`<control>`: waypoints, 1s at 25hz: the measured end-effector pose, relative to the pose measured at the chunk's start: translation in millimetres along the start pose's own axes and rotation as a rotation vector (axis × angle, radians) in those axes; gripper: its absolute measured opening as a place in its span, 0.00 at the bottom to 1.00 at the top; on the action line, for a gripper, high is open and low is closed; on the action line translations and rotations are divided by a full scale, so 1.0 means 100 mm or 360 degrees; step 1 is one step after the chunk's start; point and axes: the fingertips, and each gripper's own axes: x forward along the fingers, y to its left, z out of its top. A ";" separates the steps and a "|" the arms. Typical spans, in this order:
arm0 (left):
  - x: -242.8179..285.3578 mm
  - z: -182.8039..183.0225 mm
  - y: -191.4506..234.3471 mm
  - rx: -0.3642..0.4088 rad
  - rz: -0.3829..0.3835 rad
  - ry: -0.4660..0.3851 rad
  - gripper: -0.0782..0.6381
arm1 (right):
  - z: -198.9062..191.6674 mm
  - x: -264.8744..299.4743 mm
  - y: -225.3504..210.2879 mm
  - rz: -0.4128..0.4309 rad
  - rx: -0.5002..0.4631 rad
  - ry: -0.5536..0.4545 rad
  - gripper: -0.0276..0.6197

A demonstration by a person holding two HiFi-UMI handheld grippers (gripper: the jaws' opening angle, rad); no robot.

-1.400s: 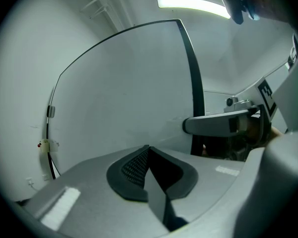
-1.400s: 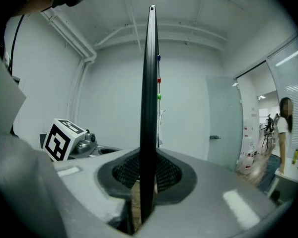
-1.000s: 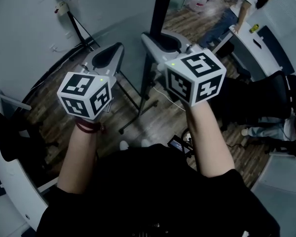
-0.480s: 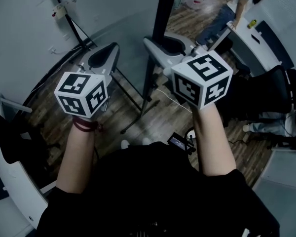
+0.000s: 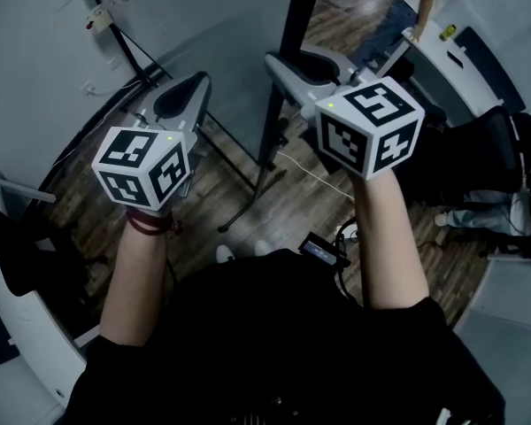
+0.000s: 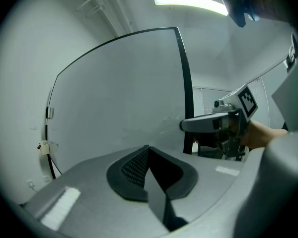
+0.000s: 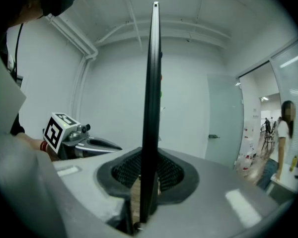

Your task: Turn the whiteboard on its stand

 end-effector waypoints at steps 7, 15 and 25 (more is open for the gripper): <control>0.11 0.17 -0.27 0.0038 -0.0095 -0.0075 0.11 | -0.14 -0.39 -0.09 -0.0061 -0.0008 0.0020 0.19; 0.18 0.22 -0.52 0.0060 -0.0191 -0.0088 0.11 | -0.27 -0.55 -0.08 -0.0080 0.0086 0.0002 0.16; 0.19 0.24 -0.61 0.0082 -0.0215 -0.0096 0.11 | -0.29 -0.54 -0.08 -0.0133 0.0076 0.0010 0.11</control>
